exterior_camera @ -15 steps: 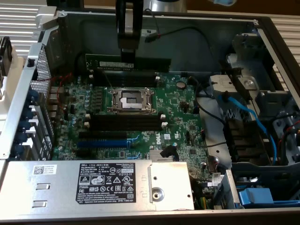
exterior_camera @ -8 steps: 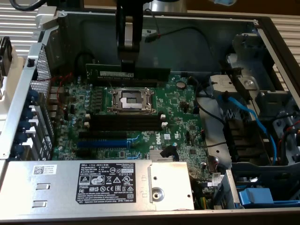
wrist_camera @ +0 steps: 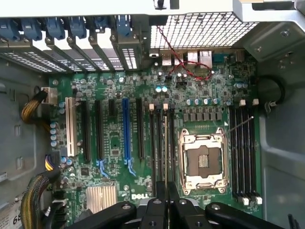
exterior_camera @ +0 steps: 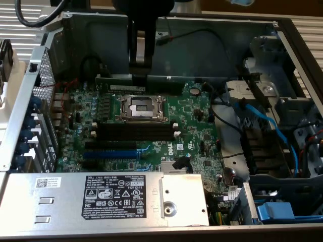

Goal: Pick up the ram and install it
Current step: 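Pick up the ram and move it above insertion slot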

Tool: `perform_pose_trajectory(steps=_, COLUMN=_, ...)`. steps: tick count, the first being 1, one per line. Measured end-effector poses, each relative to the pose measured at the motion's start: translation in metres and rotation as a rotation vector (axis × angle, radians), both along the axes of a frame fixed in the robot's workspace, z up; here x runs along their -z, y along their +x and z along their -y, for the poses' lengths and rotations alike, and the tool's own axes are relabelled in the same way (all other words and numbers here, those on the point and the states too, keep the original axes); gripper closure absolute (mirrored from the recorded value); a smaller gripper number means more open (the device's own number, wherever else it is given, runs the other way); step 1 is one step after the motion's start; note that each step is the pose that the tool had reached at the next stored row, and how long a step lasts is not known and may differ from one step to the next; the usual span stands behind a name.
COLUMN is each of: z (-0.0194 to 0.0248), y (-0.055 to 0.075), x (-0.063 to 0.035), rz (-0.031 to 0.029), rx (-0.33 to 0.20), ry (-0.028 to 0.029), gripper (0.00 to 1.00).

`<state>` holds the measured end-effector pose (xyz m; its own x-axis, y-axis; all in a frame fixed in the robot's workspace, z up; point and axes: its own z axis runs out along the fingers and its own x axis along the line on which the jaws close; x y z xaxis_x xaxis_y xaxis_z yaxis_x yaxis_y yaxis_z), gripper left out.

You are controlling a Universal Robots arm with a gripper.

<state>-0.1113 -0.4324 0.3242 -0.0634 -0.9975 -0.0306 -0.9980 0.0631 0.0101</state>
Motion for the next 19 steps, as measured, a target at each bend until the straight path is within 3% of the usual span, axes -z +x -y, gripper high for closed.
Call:
perform_pose_trajectory(steps=16, z=-0.0004, y=0.000, x=0.0290, rz=-0.0024, rx=-0.001, ry=-0.0003, gripper=0.88)
perform_pose_trajectory(steps=19, z=-0.0007, y=0.000, x=0.0303, rz=-0.0029, rx=-0.012, ry=-0.0008, gripper=0.88)
